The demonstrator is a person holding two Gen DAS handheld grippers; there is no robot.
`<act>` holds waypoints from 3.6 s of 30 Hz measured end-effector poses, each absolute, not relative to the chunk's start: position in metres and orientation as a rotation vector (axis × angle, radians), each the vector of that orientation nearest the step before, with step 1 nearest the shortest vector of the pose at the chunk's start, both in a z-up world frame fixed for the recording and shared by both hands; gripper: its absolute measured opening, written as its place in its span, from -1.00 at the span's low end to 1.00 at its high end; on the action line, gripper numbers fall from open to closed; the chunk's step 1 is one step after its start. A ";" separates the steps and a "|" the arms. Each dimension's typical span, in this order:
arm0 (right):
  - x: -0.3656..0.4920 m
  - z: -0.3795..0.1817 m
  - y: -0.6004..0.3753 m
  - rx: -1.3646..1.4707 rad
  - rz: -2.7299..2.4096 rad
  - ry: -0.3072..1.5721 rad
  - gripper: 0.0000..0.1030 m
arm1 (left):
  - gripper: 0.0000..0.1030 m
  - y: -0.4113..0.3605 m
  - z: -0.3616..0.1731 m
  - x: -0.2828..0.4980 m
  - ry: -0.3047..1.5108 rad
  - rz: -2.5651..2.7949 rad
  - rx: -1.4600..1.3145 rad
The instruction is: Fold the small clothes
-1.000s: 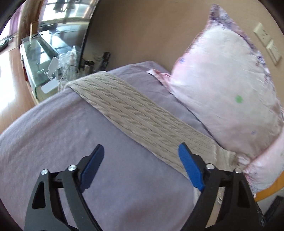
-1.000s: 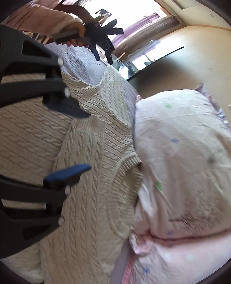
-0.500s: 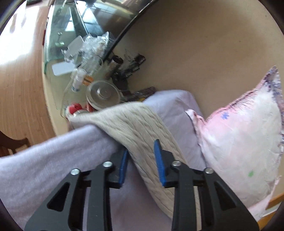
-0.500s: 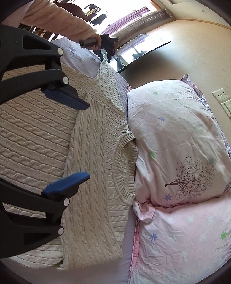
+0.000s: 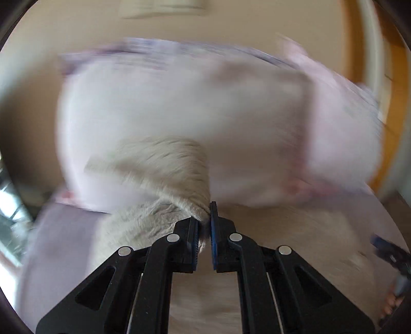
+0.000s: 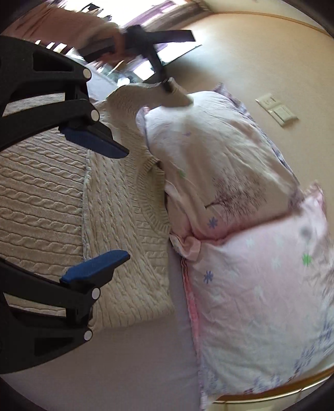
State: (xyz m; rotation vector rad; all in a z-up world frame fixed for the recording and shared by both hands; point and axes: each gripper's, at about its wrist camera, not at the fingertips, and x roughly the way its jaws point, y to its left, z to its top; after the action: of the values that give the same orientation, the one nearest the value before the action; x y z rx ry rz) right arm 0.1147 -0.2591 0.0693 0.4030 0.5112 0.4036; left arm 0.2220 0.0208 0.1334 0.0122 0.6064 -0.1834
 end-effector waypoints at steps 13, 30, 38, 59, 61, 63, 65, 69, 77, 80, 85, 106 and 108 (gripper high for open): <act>0.172 0.035 -0.291 0.542 0.347 0.718 -0.04 | -0.05 0.002 0.077 0.126 0.701 -0.215 0.131; 0.216 0.038 -0.242 0.626 0.331 0.737 -0.89 | 0.23 0.066 0.047 0.073 0.747 -0.136 0.025; 0.155 0.027 -0.285 0.572 0.176 0.701 -0.76 | 0.35 0.088 0.038 0.060 0.749 -0.081 -0.032; -0.029 -0.043 -0.319 0.600 0.504 0.885 -0.75 | 0.09 0.124 0.012 -0.015 0.822 -0.192 -0.205; -0.041 -0.049 -0.314 0.602 0.561 0.878 -0.82 | -0.10 0.122 0.012 -0.026 0.826 -0.200 -0.214; -0.052 -0.051 -0.310 0.604 0.599 0.875 -0.86 | -0.46 0.121 0.011 -0.035 0.838 -0.199 -0.220; -0.059 -0.045 -0.310 0.600 0.624 0.847 -0.87 | -0.71 0.121 0.011 -0.038 0.861 -0.201 -0.223; -0.061 -0.013 -0.325 0.677 0.695 0.682 -0.88 | -0.86 0.123 0.016 -0.039 0.857 -0.202 -0.253; -0.010 0.034 -0.353 0.820 0.721 0.498 -0.88 | -0.87 0.151 0.075 0.025 0.709 -0.199 -0.316; 0.038 0.046 -0.359 0.877 0.675 0.477 -0.88 | -0.87 0.149 0.095 0.085 0.686 -0.164 -0.286; 0.148 0.054 -0.365 0.978 0.462 0.490 -0.88 | -0.87 0.135 0.101 0.202 0.695 -0.072 -0.227; 0.217 0.072 -0.294 0.674 0.367 0.535 0.61 | -0.47 0.171 0.082 0.285 0.718 -0.104 -0.506; 0.209 0.065 -0.276 0.625 0.374 0.586 0.61 | 0.57 0.175 0.094 0.277 0.630 -0.026 -0.477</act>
State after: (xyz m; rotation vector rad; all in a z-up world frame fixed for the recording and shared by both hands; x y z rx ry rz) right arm 0.2094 -0.2761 0.0647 0.6252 0.5856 0.3741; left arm 0.2765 0.1753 0.0937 -0.4772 0.6302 -0.0259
